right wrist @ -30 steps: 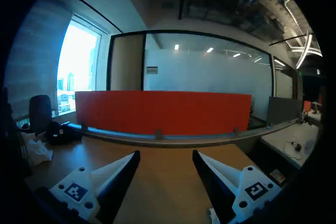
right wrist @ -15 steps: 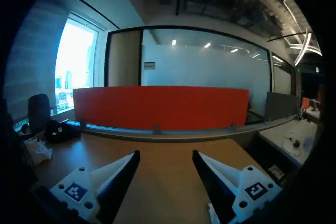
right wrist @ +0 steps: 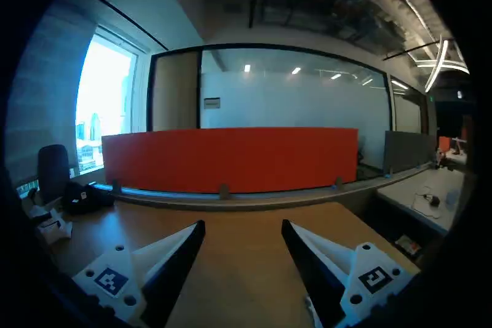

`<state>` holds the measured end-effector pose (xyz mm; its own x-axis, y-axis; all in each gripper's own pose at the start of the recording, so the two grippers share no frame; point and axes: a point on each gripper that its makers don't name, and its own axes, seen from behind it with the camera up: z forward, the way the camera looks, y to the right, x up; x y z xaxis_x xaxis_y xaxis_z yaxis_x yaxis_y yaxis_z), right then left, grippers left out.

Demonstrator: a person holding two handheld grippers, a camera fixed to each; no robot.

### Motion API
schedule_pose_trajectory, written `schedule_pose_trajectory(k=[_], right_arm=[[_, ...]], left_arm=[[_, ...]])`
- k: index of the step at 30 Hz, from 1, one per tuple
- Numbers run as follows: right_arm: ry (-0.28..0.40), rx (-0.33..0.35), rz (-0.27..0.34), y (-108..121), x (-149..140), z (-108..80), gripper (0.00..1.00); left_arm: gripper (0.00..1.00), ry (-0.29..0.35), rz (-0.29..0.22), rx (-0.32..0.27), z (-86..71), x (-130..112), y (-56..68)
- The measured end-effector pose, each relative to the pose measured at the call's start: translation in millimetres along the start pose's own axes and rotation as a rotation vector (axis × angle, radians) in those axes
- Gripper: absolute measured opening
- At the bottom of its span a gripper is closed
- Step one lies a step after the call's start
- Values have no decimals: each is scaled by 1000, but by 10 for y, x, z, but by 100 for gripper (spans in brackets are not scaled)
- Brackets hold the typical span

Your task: Fold towel

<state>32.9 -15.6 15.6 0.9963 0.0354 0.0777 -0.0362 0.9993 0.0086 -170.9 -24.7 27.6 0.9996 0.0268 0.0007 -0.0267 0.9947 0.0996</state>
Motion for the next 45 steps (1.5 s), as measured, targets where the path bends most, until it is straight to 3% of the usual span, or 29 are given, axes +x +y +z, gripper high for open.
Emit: schedule_pose_trajectory(k=[12,24,45], right_arm=[[5,-17,-7,19,-290,-13,96],[14,-18,-15,5,-305,-32,96],[45,-27,-15,138,-306,40,97]], left_arm=[[94,48,-3,-8,10,-187,-40],[94,63,-32,-1,12,-303,-86],[94,74,-18,3,43,-302,-83]])
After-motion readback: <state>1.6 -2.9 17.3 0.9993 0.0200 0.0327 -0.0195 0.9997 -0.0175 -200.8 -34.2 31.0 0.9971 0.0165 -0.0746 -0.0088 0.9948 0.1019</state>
